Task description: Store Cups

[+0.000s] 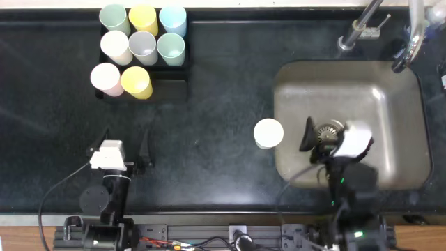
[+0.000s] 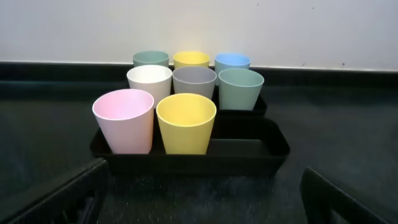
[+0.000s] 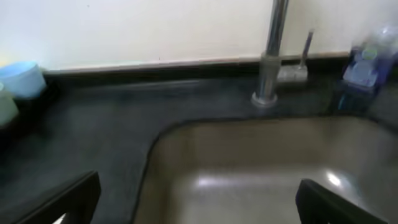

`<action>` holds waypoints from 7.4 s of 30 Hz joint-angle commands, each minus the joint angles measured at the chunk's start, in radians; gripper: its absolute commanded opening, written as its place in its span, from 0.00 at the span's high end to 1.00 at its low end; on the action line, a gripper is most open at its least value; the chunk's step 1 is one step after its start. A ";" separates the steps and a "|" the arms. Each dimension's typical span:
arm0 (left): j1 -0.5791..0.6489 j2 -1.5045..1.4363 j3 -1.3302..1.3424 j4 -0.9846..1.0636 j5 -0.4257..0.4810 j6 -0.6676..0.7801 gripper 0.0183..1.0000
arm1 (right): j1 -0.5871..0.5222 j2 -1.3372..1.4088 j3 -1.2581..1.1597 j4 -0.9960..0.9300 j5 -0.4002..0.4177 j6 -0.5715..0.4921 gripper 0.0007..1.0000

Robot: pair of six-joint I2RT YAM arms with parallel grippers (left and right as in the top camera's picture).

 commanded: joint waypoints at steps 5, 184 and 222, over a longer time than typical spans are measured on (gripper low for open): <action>0.004 -0.010 -0.002 -0.003 0.017 0.025 0.00 | 0.007 0.476 0.612 -0.467 -0.126 0.007 0.00; 0.004 -0.010 -0.002 -0.003 0.017 0.025 0.00 | 0.602 1.710 1.447 -0.322 -0.145 0.246 0.64; 0.004 -0.010 -0.002 -0.003 0.017 0.025 0.00 | 0.045 0.058 0.290 -0.303 -0.302 -0.100 0.00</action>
